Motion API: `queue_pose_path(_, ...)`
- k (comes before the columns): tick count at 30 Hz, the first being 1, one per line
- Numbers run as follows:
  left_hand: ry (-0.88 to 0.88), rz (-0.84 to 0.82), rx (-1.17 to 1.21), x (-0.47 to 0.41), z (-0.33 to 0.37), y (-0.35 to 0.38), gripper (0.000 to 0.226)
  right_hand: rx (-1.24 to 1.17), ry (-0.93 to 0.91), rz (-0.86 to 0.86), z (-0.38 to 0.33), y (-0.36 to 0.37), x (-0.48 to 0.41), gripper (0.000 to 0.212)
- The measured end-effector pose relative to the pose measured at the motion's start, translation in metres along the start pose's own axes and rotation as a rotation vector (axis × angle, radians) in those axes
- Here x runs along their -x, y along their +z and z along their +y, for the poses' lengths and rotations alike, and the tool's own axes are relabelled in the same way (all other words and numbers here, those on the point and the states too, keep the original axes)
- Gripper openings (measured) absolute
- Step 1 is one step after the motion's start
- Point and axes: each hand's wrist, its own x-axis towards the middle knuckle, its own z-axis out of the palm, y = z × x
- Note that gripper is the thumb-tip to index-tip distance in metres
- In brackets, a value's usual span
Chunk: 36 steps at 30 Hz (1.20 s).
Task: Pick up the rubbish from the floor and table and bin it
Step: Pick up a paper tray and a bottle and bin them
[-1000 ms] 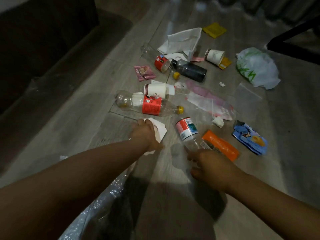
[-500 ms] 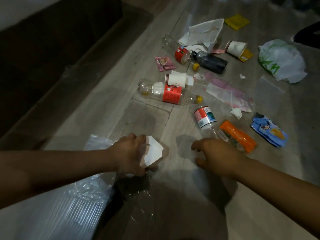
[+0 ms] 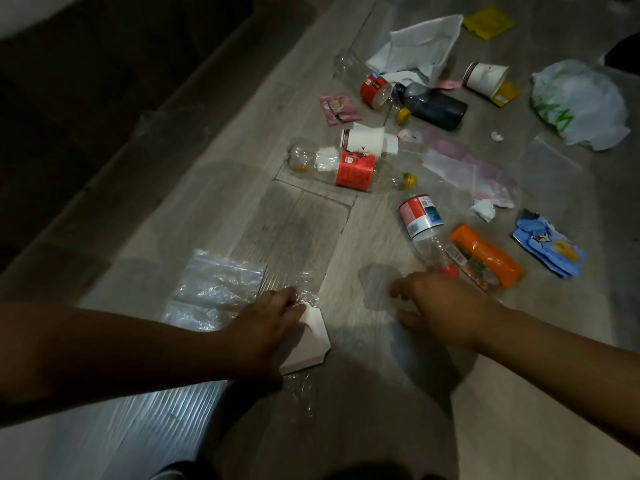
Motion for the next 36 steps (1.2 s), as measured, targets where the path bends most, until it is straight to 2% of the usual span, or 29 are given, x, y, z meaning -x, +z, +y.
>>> queue_pose_path(5, -0.026, 0.043, 0.011, -0.002, -0.003, 0.003, 0.121, 0.022, -0.01, -0.015, -0.003, 0.002, 0.002, 0.045)
queue_pose_path(10, -0.002, 0.159, -0.068, -0.009, -0.008, 0.004, 0.11, 0.029, -0.017, -0.012, -0.004, 0.001, -0.001, 0.046)
queue_pose_path(14, -0.028, 0.155, 0.161, -0.006, -0.009, 0.004, 0.115, 0.01, -0.016, -0.006, -0.003, 0.003, -0.001, 0.046)
queue_pose_path(16, -0.097, 0.182, 0.303, -0.003, -0.01, 0.003, 0.111, 0.004, -0.016, -0.006, -0.003, 0.004, -0.002, 0.046)
queue_pose_path(18, -0.194, 0.197, 0.42, 0.003, -0.016, 0.001, 0.098, 0.005, -0.015, -0.011, -0.003, 0.004, -0.003, 0.046)
queue_pose_path(21, -0.3, 0.134, 0.399, 0.012, -0.03, -0.002, 0.076, 0.013, -0.023, -0.013, -0.007, 0.004, -0.006, 0.047)
queue_pose_path(24, -0.36, 0.1, 0.52, 0.024, -0.038, -0.008, 0.065, 0.014, -0.036, -0.009, -0.014, 0.002, -0.01, 0.046)
queue_pose_path(29, -0.462, 0.227, 0.762, 0.043, -0.051, -0.017, 0.051, 0.035, -0.061, -0.016, -0.024, -0.001, -0.022, 0.045)
queue_pose_path(34, -0.631, 0.278, 0.672, 0.055, -0.08, -0.011, 0.044, 0.019, -0.051, -0.031, -0.028, 0.0, -0.031, 0.044)
queue_pose_path(36, -0.691, 0.253, 0.546, 0.055, -0.09, -0.008, 0.052, -0.002, -0.037, -0.034, -0.026, 0.0, -0.035, 0.043)
